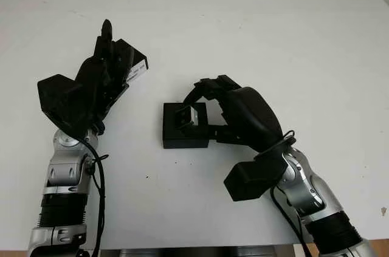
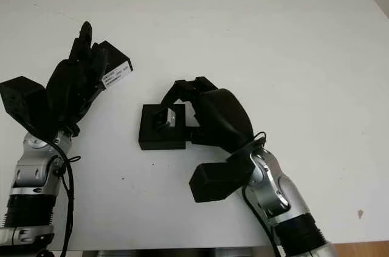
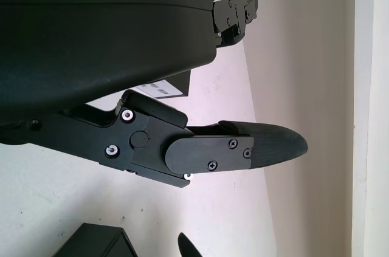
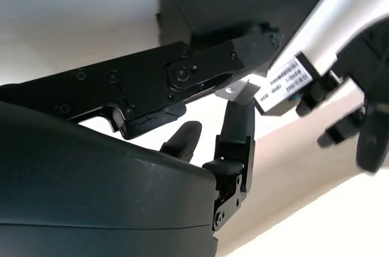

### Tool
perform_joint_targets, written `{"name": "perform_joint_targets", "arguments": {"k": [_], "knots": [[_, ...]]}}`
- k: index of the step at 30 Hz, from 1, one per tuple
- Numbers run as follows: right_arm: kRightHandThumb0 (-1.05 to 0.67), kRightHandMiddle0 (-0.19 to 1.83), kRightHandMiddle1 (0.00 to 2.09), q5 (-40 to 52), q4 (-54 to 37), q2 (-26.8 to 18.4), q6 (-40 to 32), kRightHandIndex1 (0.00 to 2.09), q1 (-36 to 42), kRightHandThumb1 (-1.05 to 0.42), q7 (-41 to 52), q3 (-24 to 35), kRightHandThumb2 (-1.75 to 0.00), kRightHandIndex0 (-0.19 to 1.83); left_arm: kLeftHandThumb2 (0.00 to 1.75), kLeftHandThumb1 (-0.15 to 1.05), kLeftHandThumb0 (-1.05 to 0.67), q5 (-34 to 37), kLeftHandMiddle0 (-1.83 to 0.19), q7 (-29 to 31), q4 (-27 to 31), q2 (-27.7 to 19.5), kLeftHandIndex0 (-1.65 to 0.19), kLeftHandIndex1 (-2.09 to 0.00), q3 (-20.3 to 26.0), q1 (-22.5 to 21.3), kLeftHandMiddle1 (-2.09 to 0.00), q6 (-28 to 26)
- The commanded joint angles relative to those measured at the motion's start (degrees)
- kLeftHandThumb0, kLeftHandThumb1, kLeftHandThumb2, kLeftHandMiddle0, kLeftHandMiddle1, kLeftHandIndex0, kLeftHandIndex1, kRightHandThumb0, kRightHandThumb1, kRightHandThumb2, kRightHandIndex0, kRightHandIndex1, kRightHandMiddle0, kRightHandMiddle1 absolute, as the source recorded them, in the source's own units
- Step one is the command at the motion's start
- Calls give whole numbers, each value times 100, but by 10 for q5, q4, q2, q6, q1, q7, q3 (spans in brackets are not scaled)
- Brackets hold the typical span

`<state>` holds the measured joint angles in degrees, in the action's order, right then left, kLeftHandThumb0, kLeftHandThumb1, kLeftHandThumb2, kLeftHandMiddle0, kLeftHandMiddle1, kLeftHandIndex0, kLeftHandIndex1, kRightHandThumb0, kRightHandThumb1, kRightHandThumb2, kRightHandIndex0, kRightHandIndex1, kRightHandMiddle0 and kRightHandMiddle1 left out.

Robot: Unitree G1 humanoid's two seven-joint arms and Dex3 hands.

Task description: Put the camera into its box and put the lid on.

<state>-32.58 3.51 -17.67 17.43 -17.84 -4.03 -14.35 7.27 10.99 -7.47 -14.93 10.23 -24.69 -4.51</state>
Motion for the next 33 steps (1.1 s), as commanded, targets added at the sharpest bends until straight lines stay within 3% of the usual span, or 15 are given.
{"name": "perform_joint_targets", "arguments": {"k": [1, 20, 33], "knots": [[-42, 37, 177, 29, 2, 9, -8, 83, -14, -105, 10, 17, -7, 16, 44, 105, -76, 3, 19, 2, 3, -4, 19, 0, 1, 4, 0, 6], [-45, 37, 176, 103, -35, 21, -37, 87, -4, -105, 70, 36, -7, 13, 45, 105, -76, 0, 19, 4, 3, -8, 19, 0, -2, 2, 0, 8], [-41, 32, 170, 120, -27, 54, -10, 83, 31, -105, 58, 24, -8, 10, 45, 105, -76, 1, 19, 2, 1, -6, 19, 0, -1, 3, 0, 9]]}}
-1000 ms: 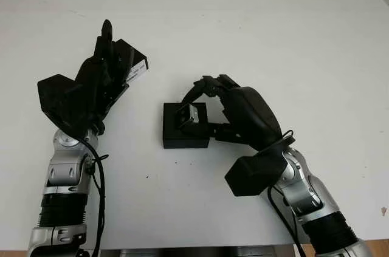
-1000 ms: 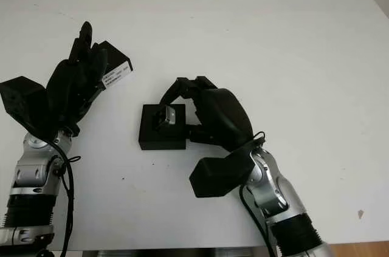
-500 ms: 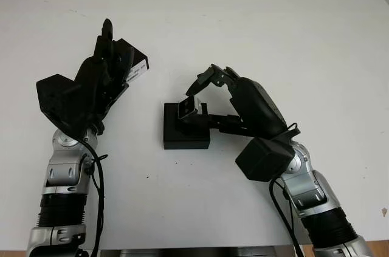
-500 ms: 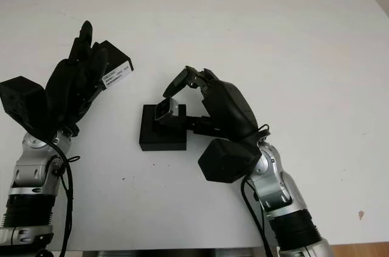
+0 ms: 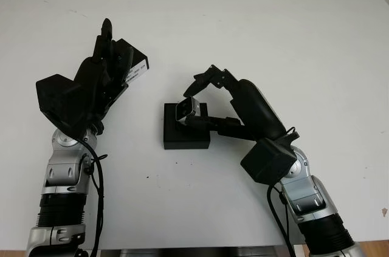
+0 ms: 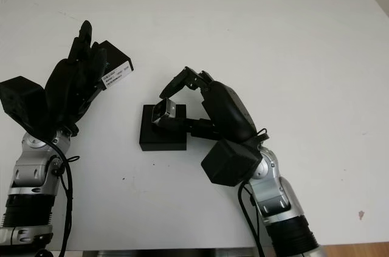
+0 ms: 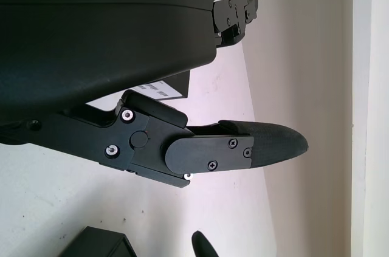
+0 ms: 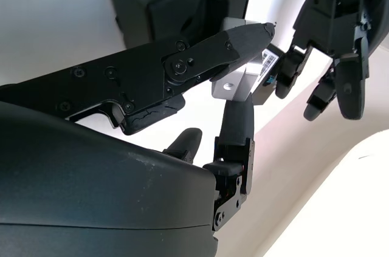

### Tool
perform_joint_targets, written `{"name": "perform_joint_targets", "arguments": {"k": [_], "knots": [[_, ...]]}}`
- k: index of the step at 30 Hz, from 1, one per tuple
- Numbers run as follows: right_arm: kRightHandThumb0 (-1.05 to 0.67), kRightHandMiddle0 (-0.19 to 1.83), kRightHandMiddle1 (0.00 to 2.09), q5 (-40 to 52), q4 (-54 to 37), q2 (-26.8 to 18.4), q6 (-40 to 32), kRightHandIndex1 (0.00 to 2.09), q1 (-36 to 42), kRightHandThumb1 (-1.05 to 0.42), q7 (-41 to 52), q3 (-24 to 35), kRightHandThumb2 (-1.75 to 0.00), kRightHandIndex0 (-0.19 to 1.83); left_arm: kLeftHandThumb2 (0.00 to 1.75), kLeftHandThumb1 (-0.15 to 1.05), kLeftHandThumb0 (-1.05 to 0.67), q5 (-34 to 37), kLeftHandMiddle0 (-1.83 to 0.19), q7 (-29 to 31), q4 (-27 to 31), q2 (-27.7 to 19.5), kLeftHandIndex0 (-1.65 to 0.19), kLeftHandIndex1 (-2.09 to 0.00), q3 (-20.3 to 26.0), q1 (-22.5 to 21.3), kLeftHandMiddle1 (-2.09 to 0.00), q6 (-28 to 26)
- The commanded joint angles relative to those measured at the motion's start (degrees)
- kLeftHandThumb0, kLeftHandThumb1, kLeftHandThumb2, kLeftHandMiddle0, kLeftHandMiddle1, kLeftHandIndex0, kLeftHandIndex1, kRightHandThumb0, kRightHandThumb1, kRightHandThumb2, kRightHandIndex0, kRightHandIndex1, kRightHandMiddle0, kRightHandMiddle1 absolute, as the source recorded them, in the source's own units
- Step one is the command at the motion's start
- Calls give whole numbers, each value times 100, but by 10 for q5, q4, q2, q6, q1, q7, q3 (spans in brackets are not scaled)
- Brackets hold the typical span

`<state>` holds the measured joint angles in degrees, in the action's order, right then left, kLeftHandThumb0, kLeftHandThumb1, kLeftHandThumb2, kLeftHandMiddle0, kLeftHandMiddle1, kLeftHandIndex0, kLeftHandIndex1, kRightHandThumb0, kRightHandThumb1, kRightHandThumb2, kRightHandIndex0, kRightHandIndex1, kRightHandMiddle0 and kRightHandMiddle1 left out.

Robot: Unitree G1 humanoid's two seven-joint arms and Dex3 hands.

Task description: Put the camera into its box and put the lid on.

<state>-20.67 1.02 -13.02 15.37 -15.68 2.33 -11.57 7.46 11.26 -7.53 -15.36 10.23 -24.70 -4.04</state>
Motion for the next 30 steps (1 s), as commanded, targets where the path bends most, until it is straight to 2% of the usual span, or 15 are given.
{"name": "perform_joint_targets", "arguments": {"k": [1, 16, 30], "knots": [[-41, 32, 170, -1, 0, 11, 11, 83, 12, -105, -8, -6, -8, 10, 45, 105, -76, -1, 19, -1, 2, -2, 19, 0, -1, 3, 0, 3], [-43, 26, 176, -20, 77, 46, 62, 87, 27, -105, -70, -23, -15, 4, 44, 105, -77, 2, 19, -2, 1, 1, 19, 0, 1, 6, 0, 5], [-43, 20, 174, -63, 129, 29, 93, 86, 11, -105, -99, -28, -14, 1, 44, 105, -77, 1, 19, -3, 3, -1, 19, 0, 0, 8, 0, 3]]}}
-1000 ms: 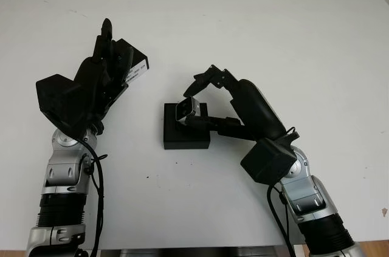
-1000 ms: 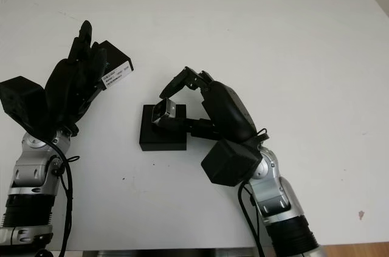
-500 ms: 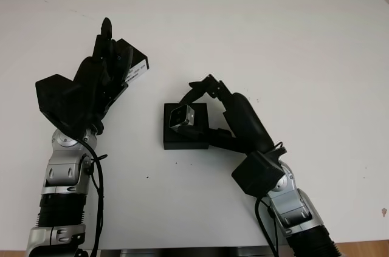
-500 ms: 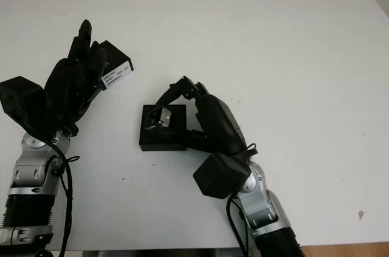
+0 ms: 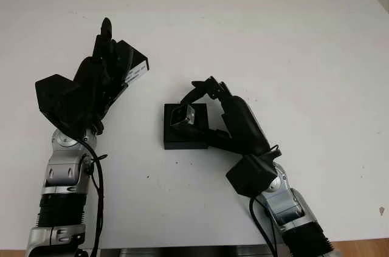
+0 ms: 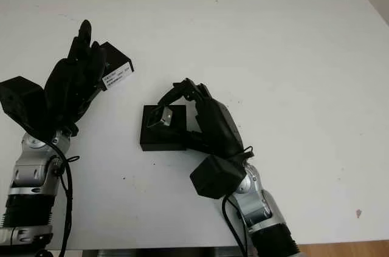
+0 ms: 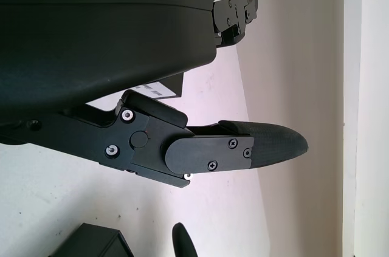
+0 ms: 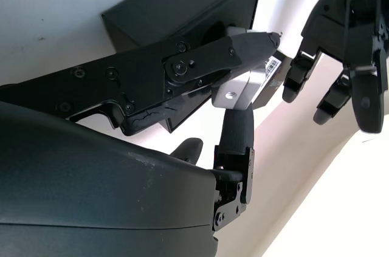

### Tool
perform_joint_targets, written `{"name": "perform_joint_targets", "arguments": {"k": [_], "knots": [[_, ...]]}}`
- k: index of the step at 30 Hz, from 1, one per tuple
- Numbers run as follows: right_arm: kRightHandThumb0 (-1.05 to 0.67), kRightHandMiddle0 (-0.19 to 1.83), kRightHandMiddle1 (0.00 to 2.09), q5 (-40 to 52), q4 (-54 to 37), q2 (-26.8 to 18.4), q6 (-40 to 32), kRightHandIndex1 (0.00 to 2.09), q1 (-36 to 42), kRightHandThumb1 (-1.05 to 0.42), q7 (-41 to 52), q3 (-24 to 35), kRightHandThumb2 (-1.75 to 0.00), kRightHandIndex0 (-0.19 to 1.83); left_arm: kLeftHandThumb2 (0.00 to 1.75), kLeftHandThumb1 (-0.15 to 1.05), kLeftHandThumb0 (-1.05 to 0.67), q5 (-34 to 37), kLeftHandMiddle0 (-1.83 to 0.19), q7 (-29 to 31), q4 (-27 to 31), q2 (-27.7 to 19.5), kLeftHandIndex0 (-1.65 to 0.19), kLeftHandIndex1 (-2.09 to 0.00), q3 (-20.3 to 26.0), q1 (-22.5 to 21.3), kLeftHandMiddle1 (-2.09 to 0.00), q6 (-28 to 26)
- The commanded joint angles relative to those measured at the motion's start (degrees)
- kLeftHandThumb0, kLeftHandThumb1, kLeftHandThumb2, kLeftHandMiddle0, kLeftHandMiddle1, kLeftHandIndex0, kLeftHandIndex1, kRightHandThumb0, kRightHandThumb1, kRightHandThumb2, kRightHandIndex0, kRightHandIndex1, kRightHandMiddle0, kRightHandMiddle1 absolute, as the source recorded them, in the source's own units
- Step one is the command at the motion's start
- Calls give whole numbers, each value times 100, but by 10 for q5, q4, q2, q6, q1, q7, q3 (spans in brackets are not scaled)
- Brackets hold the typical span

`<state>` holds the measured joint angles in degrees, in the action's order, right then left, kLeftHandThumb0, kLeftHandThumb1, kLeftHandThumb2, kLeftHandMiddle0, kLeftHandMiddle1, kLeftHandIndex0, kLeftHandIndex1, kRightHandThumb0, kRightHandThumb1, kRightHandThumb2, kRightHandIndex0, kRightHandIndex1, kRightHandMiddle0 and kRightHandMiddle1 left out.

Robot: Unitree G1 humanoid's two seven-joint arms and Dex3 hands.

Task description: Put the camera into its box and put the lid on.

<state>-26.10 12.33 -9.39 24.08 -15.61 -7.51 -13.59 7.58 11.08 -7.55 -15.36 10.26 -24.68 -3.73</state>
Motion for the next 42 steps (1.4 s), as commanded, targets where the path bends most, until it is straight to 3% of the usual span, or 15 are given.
{"name": "perform_joint_targets", "arguments": {"k": [1, 7, 11, 15, 19, 28, 35, 42], "knots": [[-43, 20, 173, -17, 14, -13, 1, 85, 9, -105, 4, -11, -14, -1, 44, 105, -77, -1, 19, -1, 4, -2, 19, 0, 0, 8, 0, -1], [-47, 26, 164, -38, -20, -43, -45, 67, 10, -105, 61, -19, -9, 4, 44, 105, -77, -3, 19, -1, 5, -4, 19, 0, -1, 8, 0, -1], [-50, 11, 127, -61, -70, -76, -79, 46, 11, -104, 113, -24, -6, 3, 45, 105, -75, -3, 19, 0, 7, -5, 19, 0, 0, 9, 0, -1], [-53, 10, 70, -71, -131, -101, -109, 19, 15, -102, 162, -22, -6, 5, 46, 105, -76, -5, 19, 0, 5, -7, 19, 0, 0, 7, 0, -2], [-53, 9, 47, -75, -192, -119, -138, 10, 22, -101, 203, -15, -5, 1, 44, 105, -76, 0, 19, 4, 3, -7, 19, 0, 2, 5, 0, -2], [-48, 16, 27, -75, -263, -128, -167, 6, 40, -99, 222, -5, -5, 0, 46, 105, -74, -4, 19, 10, -4, -11, 19, 0, 0, 2, 0, 8], [-52, 10, 17, -63, -289, -128, -169, 4, 48, -103, 224, 5, -7, -5, 46, 105, -76, -6, 19, 9, 1, -12, 19, 0, -1, 1, 0, 2], [-66, 5, 10, -66, -308, -151, -143, 3, 62, -105, 218, 20, -29, -11, 45, 105, -76, -5, 19, 8, 1, -10, 19, 0, 0, 0, 0, 4]]}}
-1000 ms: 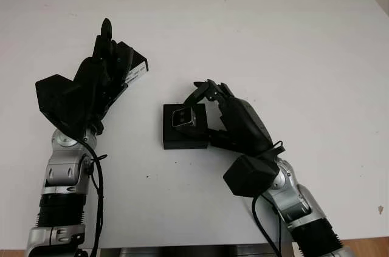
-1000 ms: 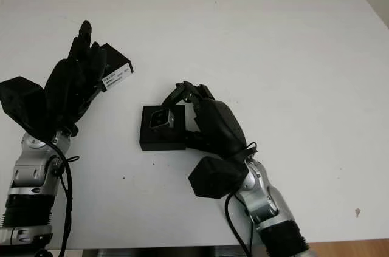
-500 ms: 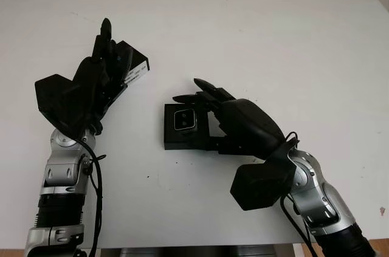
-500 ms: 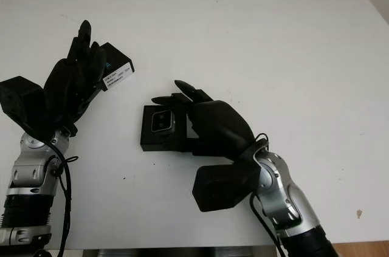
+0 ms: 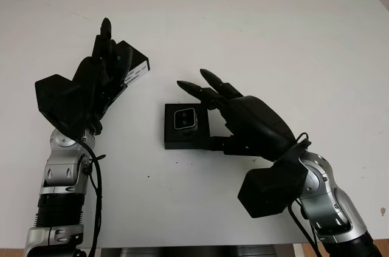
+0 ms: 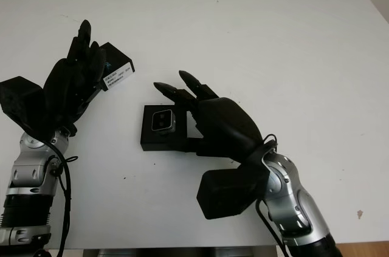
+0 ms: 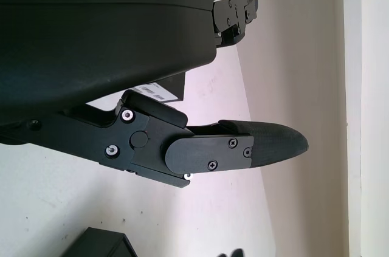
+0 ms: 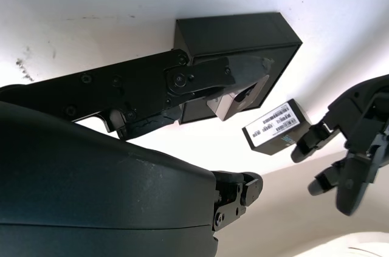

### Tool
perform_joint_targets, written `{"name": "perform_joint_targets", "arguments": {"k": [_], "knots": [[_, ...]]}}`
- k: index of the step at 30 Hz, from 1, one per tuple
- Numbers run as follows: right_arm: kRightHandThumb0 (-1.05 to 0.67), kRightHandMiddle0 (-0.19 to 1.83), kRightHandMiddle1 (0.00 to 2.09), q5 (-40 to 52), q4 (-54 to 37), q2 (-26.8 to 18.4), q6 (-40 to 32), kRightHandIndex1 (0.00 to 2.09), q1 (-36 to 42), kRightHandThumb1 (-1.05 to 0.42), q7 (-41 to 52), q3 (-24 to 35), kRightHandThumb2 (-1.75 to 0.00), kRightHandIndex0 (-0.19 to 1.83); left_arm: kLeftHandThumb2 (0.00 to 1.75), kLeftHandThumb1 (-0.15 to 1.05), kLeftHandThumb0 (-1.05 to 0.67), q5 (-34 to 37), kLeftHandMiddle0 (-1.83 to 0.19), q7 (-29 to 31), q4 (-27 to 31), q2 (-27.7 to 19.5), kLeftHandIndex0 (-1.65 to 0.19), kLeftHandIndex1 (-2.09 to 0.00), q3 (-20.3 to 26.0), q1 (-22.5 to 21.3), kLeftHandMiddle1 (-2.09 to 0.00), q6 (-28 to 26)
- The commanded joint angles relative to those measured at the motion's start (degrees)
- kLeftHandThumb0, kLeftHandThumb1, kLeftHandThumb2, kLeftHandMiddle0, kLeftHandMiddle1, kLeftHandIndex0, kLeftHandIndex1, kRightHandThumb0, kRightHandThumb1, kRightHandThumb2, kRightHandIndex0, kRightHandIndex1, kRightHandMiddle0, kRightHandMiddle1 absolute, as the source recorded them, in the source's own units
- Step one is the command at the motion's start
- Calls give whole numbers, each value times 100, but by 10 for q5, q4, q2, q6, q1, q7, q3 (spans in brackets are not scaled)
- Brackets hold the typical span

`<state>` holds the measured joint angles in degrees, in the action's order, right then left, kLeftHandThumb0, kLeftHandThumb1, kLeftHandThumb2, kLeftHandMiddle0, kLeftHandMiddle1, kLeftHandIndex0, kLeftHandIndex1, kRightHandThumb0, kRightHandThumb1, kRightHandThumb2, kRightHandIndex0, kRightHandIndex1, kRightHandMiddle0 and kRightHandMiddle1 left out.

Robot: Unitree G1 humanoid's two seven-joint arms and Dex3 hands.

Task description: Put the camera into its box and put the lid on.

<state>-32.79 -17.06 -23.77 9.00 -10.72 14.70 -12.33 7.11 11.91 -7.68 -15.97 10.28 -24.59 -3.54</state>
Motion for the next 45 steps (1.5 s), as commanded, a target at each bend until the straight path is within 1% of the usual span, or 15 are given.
{"name": "perform_joint_targets", "arguments": {"k": [1, 8, 10, 18, 24, 27, 28, 31, 37, 40, 41, 42, 45], "knots": [[-66, 6, 11, -1, -16, -12, 12, 3, 16, -105, -5, 11, -31, -11, 46, 105, -76, 0, 19, 1, 2, -4, 19, 0, 0, -1, 0, 3], [-71, 25, 17, -10, -7, -21, 29, 6, 23, -105, -15, 14, -38, -8, 45, 105, -76, 1, 19, -1, 1, -1, 19, 0, -1, -2, 0, 1], [-71, 27, 18, -6, -5, -19, 31, 6, 25, -105, -16, 14, -38, -7, 45, 105, -76, -1, 19, -3, 3, -2, 19, 0, -1, -1, 0, -1], [-69, 48, 28, -3, 2, -19, 37, 9, 21, -105, -23, 15, -40, 2, 45, 105, -75, 3, 19, 2, 6, -5, 19, 0, 1, 2, 0, 1], [-68, 57, 38, 6, 4, -17, 38, 10, 22, -105, -25, 19, -37, 8, 47, 105, -74, 3, 19, 4, 5, -5, 19, 0, 2, 2, 0, 4], [-68, 49, 65, 12, 1, -18, 33, 7, 26, -105, -20, 23, -36, 10, 47, 105, -74, 3, 19, 4, 5, -5, 19, 0, 2, 1, 0, 3], [-68, 46, 77, 14, -1, -18, 31, 7, 27, -105, -18, 24, -36, 12, 47, 105, -74, 3, 19, 4, 6, -5, 19, 0, 3, 1, 0, 2], [-68, 48, 96, 16, -5, -21, 30, 7, 32, -105, -16, 28, -38, 15, 46, 105, -75, 1, 19, 3, 9, -7, 19, 0, 2, 3, 0, -1], [-69, 56, 117, -2, -15, -21, 27, 8, 40, -105, -21, 29, -41, 20, 45, 105, -76, 6, 19, 6, 15, -8, 19, 0, 4, 6, 0, -3], [-69, 59, 133, -18, -16, -15, 26, 8, 44, -105, -33, 28, -41, 25, 45, 105, -77, 7, 19, 6, 19, -9, 19, 0, 5, 8, 0, -11], [-68, 61, 145, -25, -15, -14, 27, 8, 44, -105, -39, 27, -40, 27, 45, 105, -77, 6, 19, 5, 20, -11, 19, 0, 5, 8, 0, -14], [-68, 62, 150, -34, -17, -15, 26, 9, 44, -105, -41, 26, -40, 29, 46, 105, -76, 6, 19, 5, 22, -11, 19, 0, 5, 9, 0, -16], [-67, 62, 162, -47, -19, -14, 21, 8, 46, -105, -41, 24, -41, 31, 45, 105, -76, 7, 19, 4, 25, -10, 19, 0, 6, 10, 0, -19]]}}
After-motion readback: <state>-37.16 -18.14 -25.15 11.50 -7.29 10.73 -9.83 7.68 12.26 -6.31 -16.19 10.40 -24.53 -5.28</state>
